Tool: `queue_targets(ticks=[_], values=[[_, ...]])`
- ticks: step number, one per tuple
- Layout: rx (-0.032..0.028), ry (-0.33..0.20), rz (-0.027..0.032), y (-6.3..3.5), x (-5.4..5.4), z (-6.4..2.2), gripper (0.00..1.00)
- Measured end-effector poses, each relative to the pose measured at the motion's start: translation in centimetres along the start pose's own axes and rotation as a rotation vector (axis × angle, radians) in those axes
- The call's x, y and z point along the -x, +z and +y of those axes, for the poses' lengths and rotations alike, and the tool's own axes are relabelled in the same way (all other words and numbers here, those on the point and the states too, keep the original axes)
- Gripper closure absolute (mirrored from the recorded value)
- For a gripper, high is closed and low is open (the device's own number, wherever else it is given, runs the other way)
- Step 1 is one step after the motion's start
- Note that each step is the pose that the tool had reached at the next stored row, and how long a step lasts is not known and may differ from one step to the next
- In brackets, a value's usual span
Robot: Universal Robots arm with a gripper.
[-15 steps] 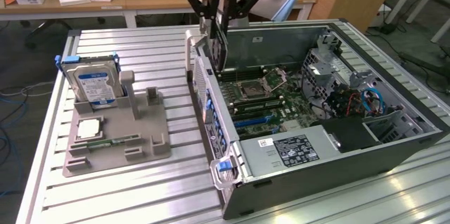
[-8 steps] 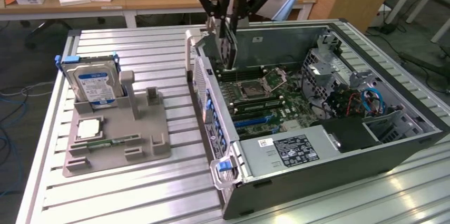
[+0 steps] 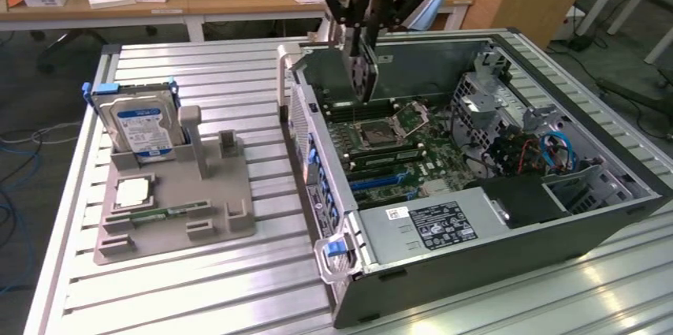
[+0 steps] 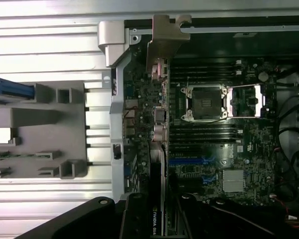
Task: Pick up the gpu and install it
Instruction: 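Pick up the gpu and move the gpu toward the slot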
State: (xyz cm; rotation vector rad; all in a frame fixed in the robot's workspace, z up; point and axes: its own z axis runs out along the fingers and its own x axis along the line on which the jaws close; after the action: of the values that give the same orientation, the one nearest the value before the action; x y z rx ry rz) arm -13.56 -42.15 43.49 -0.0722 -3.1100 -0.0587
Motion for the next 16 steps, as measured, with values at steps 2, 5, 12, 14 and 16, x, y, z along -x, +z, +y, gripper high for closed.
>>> queue_targets(ticks=[2,5,12,14,16], values=[[-0.0026,0.000,0.0001,-0.01,0.7,0.03,0.74],[-0.0052,0.000,0.0000,-0.02,1.6,0.07,0.74],[-0.0122,0.001,-0.0003,-0.03,3.9,0.18,0.74],[-0.0125,0.000,-0.0004,-0.02,4.7,0.21,0.74],[-0.0127,0.001,-0.0004,0.00,5.3,0.24,0.74]])
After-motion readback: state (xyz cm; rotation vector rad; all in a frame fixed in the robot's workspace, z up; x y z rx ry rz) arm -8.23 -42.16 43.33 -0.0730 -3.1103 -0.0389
